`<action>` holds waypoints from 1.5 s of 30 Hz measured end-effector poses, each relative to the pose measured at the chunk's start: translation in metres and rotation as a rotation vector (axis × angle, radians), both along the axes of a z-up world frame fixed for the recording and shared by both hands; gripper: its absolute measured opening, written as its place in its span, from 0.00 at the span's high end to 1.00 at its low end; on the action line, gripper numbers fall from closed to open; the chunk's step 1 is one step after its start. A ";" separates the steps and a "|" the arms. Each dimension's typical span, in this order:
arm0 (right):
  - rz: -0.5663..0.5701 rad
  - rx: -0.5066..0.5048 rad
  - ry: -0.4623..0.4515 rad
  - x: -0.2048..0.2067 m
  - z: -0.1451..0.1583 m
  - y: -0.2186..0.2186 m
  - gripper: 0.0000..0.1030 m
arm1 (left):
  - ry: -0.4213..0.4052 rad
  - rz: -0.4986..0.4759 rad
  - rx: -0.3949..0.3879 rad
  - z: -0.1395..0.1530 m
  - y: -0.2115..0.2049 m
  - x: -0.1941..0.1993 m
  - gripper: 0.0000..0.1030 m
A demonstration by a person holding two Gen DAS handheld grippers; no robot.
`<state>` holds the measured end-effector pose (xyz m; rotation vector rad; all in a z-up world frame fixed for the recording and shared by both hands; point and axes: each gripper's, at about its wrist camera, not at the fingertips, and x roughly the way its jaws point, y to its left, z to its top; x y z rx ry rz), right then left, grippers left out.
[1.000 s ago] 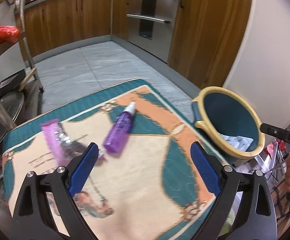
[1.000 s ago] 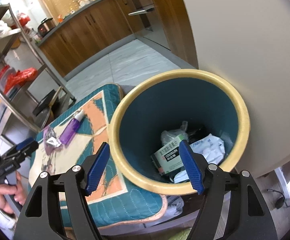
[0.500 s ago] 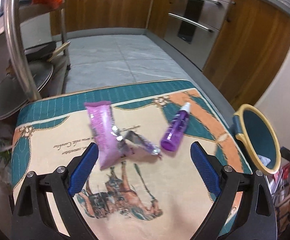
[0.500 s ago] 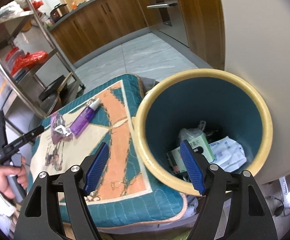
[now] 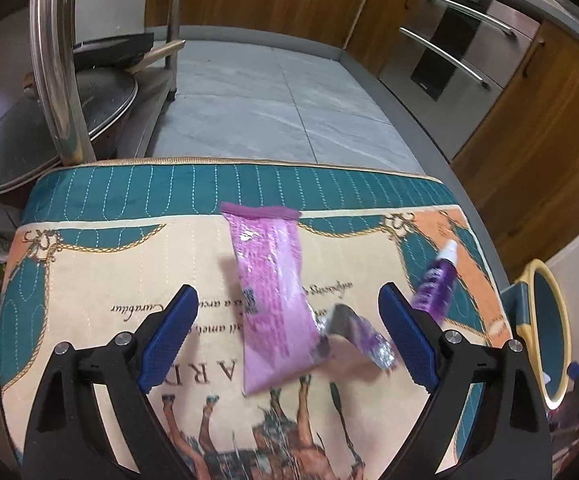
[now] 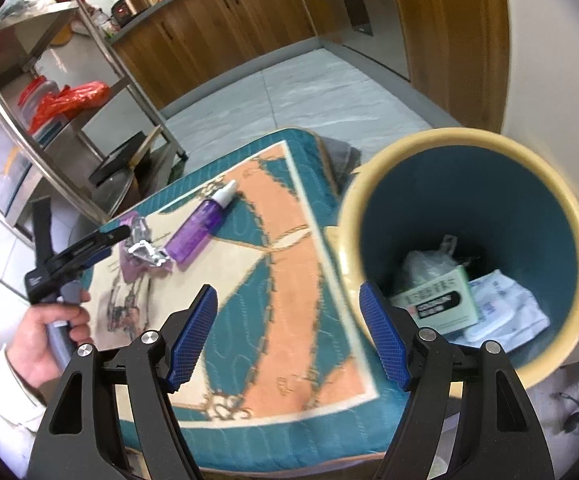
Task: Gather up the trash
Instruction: 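Move both grippers back over the cushion toward the remaining trash, then grasp the pink wrapper and foil with the left gripper while the right grasps the purple spray bottle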
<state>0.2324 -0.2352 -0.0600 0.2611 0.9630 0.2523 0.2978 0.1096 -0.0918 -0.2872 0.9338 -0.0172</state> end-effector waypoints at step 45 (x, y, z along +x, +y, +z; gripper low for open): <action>0.011 -0.054 0.181 0.137 -0.071 0.185 0.33 | 0.017 0.120 -0.113 0.016 0.056 -0.065 0.92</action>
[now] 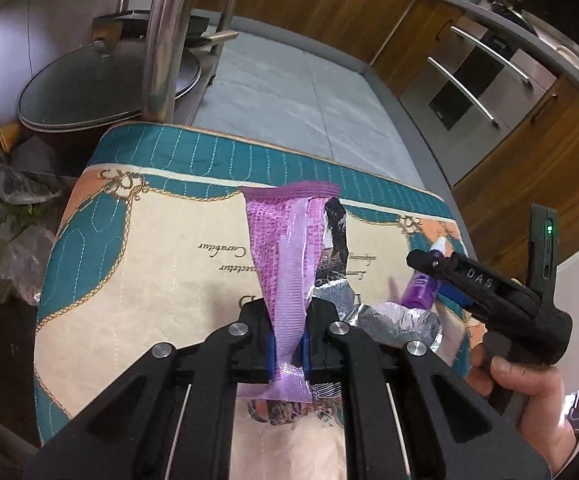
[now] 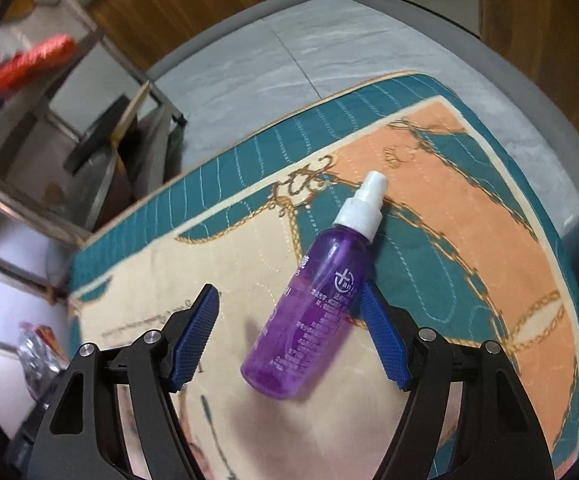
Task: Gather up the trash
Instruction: 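Grasp the pink wrapper and foil with the left gripper while the right grasps the purple spray bottle, then carry the pink wrapper and purple spray bottle over the teal bin with both grippers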
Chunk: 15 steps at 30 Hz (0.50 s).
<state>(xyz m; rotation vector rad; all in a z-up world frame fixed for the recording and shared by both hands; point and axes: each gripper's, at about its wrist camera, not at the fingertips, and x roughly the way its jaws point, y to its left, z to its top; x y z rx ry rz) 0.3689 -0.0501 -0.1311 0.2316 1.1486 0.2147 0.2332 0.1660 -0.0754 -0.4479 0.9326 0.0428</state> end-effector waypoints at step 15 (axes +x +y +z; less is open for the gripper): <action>0.253 -0.176 -0.088 -0.043 0.000 -0.011 0.67 | -0.005 -0.021 0.059 -0.001 -0.007 0.004 0.92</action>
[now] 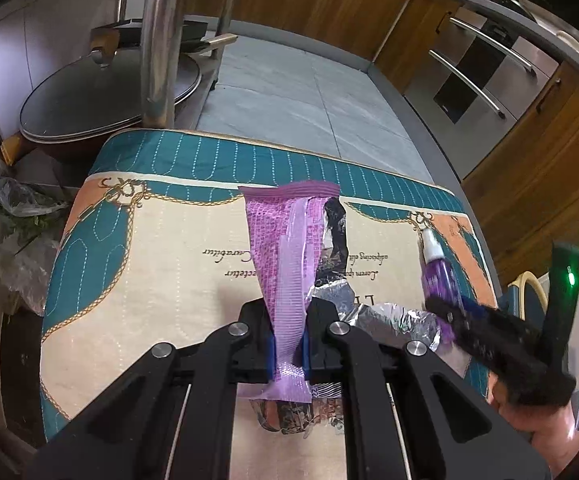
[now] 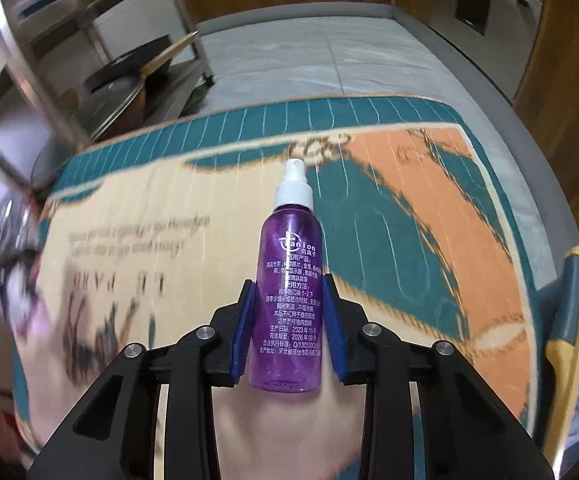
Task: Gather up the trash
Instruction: 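Carry the pink wrapper and purple spray bottle over the teal bin with both grippers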
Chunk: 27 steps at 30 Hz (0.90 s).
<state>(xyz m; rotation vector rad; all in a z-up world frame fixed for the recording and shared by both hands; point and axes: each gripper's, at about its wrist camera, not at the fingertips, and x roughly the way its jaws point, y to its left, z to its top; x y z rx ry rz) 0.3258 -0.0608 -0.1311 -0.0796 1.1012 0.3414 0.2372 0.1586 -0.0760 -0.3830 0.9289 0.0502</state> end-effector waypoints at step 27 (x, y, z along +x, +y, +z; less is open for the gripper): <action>0.095 0.159 -0.209 -0.122 0.097 -0.100 0.67 | -0.142 -0.171 0.015 0.033 -0.074 -0.042 0.92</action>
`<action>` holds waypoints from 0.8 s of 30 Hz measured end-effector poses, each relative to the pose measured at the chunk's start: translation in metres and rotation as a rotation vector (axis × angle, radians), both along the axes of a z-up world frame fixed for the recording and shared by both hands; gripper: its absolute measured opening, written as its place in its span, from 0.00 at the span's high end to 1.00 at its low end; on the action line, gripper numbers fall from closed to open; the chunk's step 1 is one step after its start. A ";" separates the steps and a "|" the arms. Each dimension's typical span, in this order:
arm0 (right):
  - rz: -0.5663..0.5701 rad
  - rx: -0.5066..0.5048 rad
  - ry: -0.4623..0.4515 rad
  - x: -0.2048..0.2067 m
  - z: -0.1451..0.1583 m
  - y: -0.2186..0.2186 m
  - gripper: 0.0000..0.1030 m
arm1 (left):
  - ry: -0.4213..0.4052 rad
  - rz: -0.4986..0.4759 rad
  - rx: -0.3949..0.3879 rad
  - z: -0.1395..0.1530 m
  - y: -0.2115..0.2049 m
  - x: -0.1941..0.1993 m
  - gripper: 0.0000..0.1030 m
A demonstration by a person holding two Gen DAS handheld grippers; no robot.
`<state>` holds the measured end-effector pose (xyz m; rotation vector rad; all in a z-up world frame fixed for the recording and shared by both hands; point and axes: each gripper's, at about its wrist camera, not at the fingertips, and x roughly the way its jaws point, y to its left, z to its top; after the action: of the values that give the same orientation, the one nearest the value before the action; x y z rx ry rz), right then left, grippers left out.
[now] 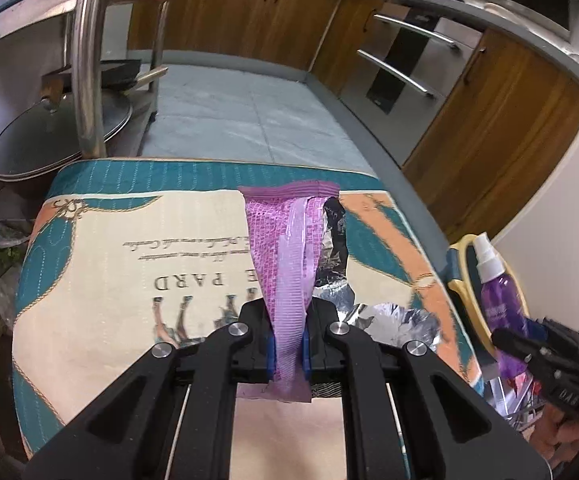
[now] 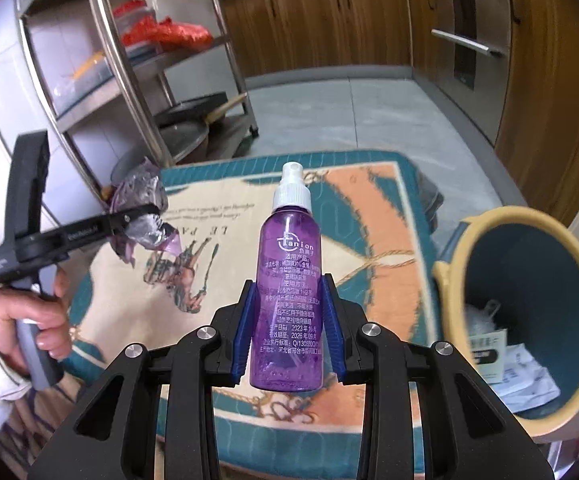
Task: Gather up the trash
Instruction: 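Carry the pink wrapper and purple spray bottle over the teal bin with both grippers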
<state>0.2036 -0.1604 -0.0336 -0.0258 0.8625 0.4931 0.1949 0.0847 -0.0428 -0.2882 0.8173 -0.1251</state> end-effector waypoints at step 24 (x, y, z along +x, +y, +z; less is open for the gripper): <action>-0.176 0.149 -0.028 -0.009 -0.004 -0.111 0.67 | 0.023 -0.093 0.049 -0.009 -0.070 -0.025 0.92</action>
<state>0.1943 -0.2715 -0.0373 0.1785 0.7904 0.3897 0.1696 0.0143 -0.0519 -0.2058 0.8560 -0.1889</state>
